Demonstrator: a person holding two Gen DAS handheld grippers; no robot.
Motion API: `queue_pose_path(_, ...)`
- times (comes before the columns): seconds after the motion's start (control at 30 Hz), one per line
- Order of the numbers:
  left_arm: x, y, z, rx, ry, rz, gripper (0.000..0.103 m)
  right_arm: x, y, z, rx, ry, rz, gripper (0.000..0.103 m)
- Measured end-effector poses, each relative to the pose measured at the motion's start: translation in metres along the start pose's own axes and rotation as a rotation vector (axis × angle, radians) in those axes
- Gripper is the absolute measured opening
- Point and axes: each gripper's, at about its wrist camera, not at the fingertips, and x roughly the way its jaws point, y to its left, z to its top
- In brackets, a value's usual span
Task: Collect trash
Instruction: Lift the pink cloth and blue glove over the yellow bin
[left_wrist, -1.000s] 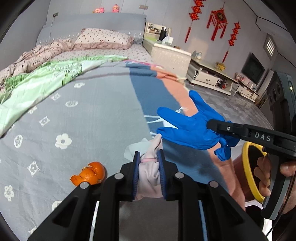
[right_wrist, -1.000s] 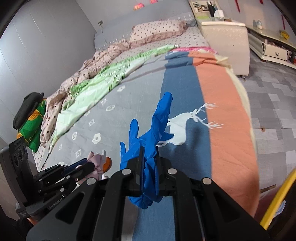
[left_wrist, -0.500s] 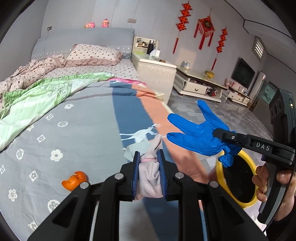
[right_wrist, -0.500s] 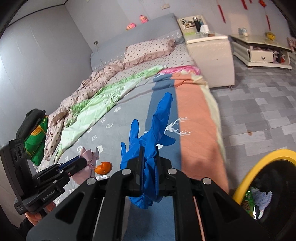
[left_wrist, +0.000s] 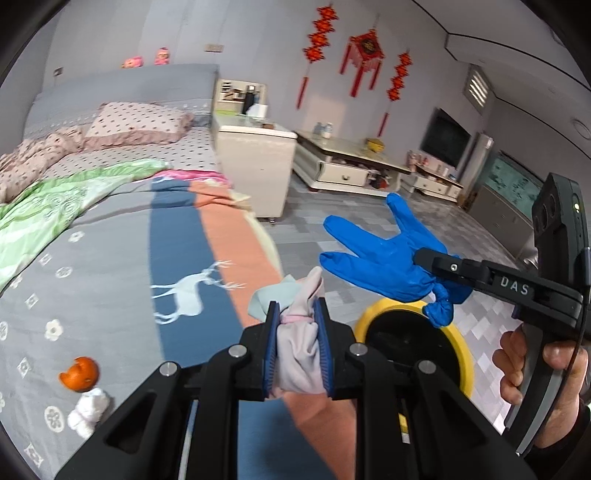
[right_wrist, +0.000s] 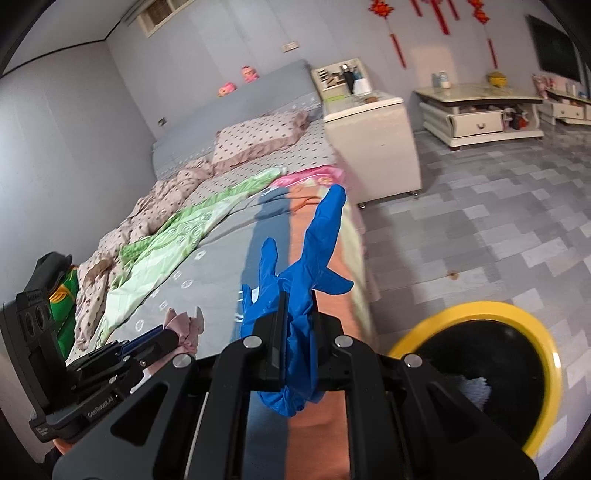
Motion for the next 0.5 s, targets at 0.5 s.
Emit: queue_pose_path(0.5, 0.059, -0.068, -0.001, 0.099, 0.093, -0.065, 0.018, -0.038, -0.093, -0.013, 0.099, -0.02, -0.09, 0.009)
